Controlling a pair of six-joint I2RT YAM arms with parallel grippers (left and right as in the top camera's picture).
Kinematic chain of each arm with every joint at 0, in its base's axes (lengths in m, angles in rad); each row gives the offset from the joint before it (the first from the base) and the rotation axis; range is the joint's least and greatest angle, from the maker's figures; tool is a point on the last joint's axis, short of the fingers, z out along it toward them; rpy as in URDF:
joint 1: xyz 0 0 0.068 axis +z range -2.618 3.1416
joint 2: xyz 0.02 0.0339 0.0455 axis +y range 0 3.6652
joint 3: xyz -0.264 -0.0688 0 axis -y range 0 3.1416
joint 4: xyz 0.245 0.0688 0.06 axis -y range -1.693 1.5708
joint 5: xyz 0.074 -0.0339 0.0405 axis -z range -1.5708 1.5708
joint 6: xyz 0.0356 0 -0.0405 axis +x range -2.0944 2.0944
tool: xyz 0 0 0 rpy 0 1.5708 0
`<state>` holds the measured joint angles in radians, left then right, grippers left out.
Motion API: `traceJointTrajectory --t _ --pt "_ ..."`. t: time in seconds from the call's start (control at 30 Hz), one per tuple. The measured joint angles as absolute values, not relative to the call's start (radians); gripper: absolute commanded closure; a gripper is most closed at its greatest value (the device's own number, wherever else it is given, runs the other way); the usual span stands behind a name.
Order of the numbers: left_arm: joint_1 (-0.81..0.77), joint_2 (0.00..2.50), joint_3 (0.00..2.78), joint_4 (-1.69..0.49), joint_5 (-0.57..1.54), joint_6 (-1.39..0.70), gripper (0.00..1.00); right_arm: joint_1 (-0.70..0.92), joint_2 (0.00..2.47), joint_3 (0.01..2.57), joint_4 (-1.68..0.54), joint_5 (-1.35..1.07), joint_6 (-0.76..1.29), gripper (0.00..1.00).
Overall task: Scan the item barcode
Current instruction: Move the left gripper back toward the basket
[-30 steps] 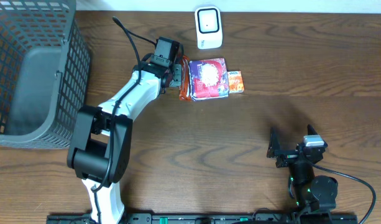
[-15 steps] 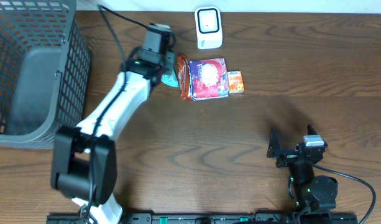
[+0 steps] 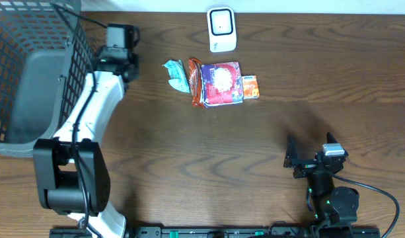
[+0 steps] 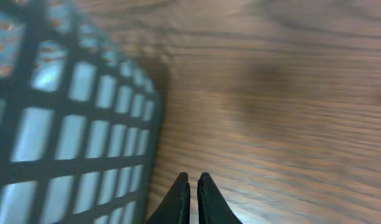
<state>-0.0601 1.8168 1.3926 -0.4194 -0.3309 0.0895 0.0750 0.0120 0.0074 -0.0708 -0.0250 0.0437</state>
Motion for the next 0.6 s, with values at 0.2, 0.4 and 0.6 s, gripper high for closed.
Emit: traceJointTrajectory --t 0.2,0.4,0.6 --pt "-0.01 1.817 1.393 -0.475 -0.344 0.191 0.92 0.075 0.012 0.007 -0.071 -0.025 0.044 0.01" --pt "-0.006 1.817 1.393 -0.508 -0.343 0.279 0.92 0.075 0.012 0.007 -0.071 -0.025 0.044 0.01" --pt "0.039 1.817 1.393 -0.514 -0.356 0.32 0.92 0.075 0.012 0.007 -0.071 -0.025 0.044 0.01"
